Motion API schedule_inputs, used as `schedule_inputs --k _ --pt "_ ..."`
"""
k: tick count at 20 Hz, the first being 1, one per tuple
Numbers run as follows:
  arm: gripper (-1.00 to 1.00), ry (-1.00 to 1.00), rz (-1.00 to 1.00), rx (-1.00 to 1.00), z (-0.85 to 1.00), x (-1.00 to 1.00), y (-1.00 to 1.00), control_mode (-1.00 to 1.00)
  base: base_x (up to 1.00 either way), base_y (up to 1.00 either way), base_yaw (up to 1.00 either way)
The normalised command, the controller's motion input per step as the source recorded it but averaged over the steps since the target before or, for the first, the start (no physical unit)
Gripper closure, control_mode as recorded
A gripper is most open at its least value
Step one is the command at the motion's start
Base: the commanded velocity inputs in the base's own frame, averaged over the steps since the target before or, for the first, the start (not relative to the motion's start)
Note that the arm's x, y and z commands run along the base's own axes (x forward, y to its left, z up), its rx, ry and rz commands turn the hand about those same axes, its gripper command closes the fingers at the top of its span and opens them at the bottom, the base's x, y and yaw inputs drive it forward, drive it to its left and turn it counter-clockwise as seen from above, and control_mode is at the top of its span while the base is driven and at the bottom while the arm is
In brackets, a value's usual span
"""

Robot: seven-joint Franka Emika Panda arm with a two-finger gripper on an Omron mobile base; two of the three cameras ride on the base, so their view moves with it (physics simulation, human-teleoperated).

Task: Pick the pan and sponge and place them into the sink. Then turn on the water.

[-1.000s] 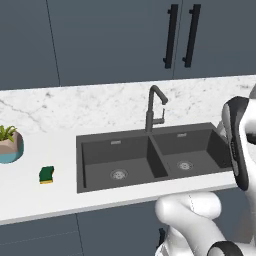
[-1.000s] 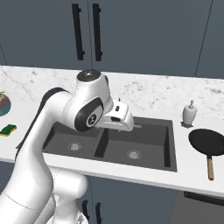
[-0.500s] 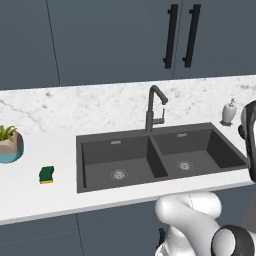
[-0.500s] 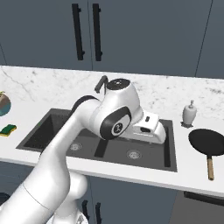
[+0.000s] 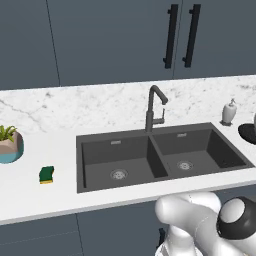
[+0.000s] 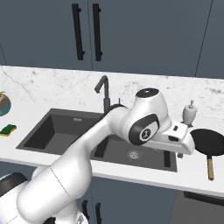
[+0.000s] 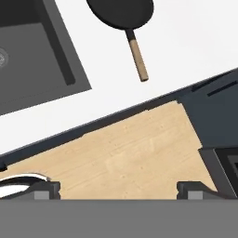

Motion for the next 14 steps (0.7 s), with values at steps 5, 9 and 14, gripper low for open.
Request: schedule_inputs --k 5,9,14 --pt "-1.0 0.09 -0.05 0.0 -0.28 0.0 -0.67 -1.0 0.0 0.0 0.0" --pt "-1.0 0.04 0.0 0.0 -0.27 0.04 -0.43 -1.0 0.0 0.0 0.0" --pt "-1.0 0.01 0.09 0.0 -0.37 0.25 -0.35 -1.0 0.0 0.0 0.0"
